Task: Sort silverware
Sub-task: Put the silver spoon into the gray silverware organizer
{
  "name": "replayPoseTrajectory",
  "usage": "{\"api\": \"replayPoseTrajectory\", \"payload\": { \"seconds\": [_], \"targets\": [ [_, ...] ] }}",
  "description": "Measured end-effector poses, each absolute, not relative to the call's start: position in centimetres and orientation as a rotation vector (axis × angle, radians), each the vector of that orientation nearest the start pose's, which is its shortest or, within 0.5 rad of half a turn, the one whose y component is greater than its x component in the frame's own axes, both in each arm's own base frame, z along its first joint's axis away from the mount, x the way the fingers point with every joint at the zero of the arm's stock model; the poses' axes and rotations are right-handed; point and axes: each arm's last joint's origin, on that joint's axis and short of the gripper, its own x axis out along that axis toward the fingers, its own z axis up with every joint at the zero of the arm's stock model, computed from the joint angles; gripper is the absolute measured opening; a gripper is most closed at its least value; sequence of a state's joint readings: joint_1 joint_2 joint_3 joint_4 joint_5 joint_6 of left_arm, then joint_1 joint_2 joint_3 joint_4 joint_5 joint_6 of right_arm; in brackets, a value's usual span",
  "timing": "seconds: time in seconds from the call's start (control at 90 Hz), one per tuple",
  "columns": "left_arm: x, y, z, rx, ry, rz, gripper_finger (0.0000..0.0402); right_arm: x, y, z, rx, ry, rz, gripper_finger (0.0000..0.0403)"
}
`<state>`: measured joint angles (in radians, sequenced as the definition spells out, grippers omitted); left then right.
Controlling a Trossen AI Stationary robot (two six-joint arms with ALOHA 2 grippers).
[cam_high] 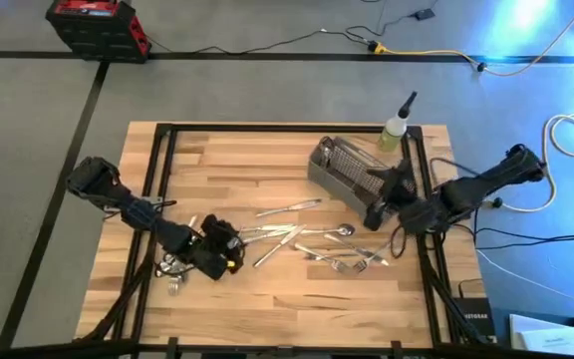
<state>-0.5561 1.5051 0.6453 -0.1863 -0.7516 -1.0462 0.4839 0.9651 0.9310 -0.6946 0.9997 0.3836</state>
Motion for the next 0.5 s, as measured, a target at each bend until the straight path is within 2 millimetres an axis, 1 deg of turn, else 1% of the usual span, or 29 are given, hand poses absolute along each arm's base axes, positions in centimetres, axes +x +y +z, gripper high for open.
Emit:
{"api": "replayPoseTrajectory", "payload": {
  "seconds": [0.111,0.244,0.378,0.5],
  "targets": [
    [22.0,-12.4,14.3,-0.384,0.625,0.550,0.0217,18.7,7.1,30.2,-0.189,0.486,-0.584,0.0280],
    [21.4,-13.2,14.4,-0.432,0.565,0.571,0.0217,20.5,8.0,28.5,-0.242,0.539,-0.588,0.0280],
    [20.7,-13.5,14.1,-0.454,0.575,0.601,0.0217,21.8,8.5,27.1,-0.282,0.582,-0.598,0.0280],
    [20.5,-13.6,13.8,-0.464,0.579,0.616,0.0217,22.5,8.6,26.1,-0.314,0.616,-0.616,0.0280]
  ]
}}
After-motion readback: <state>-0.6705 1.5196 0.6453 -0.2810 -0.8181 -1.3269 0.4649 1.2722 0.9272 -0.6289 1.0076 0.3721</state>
